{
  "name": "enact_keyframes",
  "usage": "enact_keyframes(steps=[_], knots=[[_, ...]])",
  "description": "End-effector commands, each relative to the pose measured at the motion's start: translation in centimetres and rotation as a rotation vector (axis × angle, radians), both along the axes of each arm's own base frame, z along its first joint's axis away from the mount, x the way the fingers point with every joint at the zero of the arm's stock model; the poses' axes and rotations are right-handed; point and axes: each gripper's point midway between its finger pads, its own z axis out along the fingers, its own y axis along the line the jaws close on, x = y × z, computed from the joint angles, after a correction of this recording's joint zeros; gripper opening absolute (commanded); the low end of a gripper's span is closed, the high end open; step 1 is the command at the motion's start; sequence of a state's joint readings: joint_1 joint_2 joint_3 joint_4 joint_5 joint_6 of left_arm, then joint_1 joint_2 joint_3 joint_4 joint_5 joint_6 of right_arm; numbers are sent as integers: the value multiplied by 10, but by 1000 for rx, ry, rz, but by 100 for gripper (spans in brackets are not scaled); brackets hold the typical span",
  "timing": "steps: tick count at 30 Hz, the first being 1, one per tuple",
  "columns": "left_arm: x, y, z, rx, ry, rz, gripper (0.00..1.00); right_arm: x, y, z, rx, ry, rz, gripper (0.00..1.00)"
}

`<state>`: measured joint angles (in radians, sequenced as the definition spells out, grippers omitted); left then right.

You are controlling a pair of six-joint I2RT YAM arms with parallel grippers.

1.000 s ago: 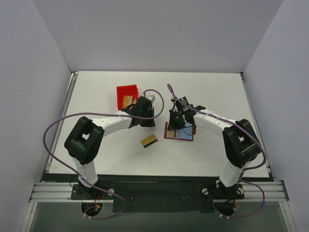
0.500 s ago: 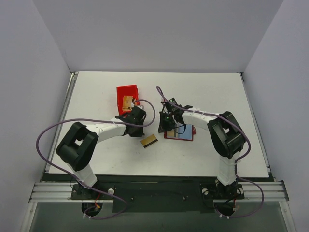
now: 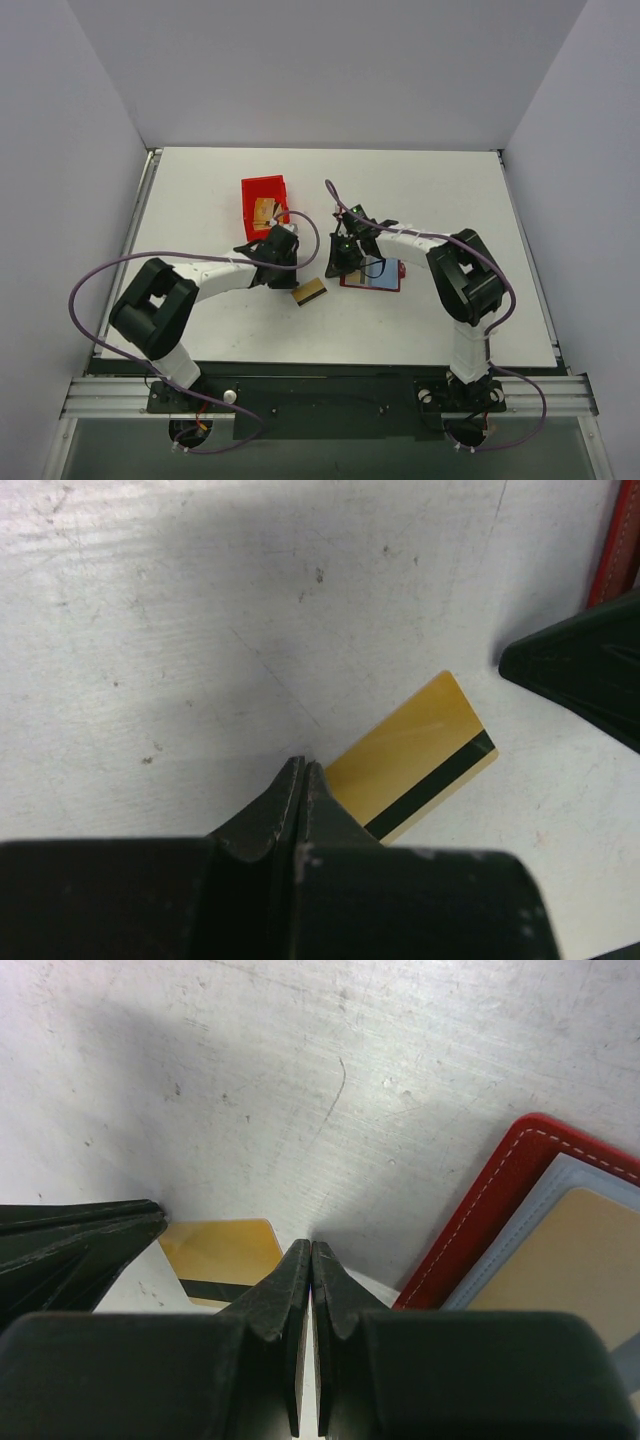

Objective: Put the credit cards into the card holder
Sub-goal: Move the credit card to the corner of the board.

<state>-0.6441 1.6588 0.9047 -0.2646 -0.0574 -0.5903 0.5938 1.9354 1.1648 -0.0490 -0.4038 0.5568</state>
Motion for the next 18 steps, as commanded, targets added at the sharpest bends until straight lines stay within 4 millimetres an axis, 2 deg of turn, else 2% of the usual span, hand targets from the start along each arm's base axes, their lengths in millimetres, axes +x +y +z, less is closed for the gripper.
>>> enact_keyframes(steps=[1, 7, 12, 13, 18], knots=[[-4, -11, 4, -71, -10, -29, 0, -14, 1, -13, 15, 61, 9, 0], [-16, -8, -3, -69, 4, -31, 0, -25, 2, -22, 20, 96, 15, 0], [-32, -9, -8, -90, 34, -44, 0, -42, 2, -29, 14, 129, 29, 0], [-32, -9, -7, -93, 31, -42, 0, -38, 6, -26, 31, 106, 29, 0], [-43, -1, -5, -95, 22, -26, 0, -52, 7, -33, 29, 119, 43, 0]])
